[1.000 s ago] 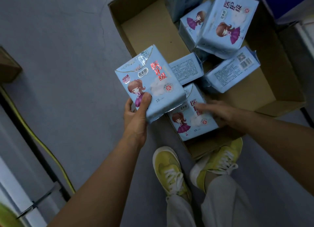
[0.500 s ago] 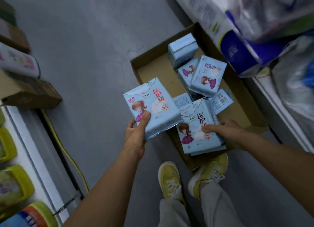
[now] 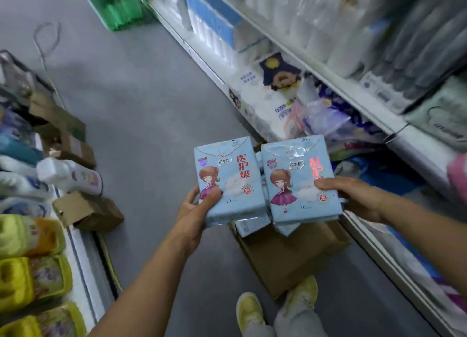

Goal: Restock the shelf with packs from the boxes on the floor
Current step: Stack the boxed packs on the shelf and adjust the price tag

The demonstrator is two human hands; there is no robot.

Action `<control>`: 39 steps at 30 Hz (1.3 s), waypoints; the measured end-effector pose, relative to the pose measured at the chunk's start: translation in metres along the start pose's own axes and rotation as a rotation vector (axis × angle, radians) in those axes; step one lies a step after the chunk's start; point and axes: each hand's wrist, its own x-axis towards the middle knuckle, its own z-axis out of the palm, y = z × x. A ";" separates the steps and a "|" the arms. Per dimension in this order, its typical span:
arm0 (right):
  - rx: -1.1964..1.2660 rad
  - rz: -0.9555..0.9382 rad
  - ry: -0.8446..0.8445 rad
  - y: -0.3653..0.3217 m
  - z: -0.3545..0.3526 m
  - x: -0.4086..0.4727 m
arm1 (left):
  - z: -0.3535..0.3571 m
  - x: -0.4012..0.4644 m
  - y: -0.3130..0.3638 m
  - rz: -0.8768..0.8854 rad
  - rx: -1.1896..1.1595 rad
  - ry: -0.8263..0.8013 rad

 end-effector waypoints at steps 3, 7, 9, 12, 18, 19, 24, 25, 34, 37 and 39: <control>0.055 -0.061 -0.063 -0.036 -0.011 -0.033 | 0.016 -0.025 0.041 0.074 0.011 -0.137; 0.067 -0.154 -0.090 -0.086 -0.019 -0.084 | 0.039 -0.060 0.096 0.180 0.039 -0.285; 0.051 -0.194 -0.102 -0.109 -0.023 -0.113 | 0.046 -0.077 0.122 0.212 0.039 -0.344; 0.052 -0.268 -0.098 -0.136 -0.027 -0.156 | 0.064 -0.104 0.160 0.223 0.016 -0.397; 0.038 -0.389 -0.020 -0.162 -0.034 -0.230 | 0.105 -0.151 0.207 0.235 0.041 -0.289; 0.035 -0.402 -0.010 -0.163 -0.036 -0.240 | 0.107 -0.157 0.212 0.246 0.044 -0.300; 0.059 -0.488 0.060 -0.171 -0.044 -0.294 | 0.129 -0.190 0.239 0.241 0.062 -0.400; 0.073 -0.511 0.080 -0.173 -0.047 -0.306 | 0.137 -0.197 0.245 0.249 0.067 -0.417; 0.114 -0.681 0.319 -0.182 -0.086 -0.405 | 0.223 -0.250 0.288 0.329 0.063 -0.595; 0.109 -0.722 0.374 -0.182 -0.106 -0.440 | 0.256 -0.268 0.296 0.361 0.079 -0.676; 0.124 -0.744 0.402 -0.179 -0.120 -0.464 | 0.277 -0.285 0.298 0.377 0.078 -0.706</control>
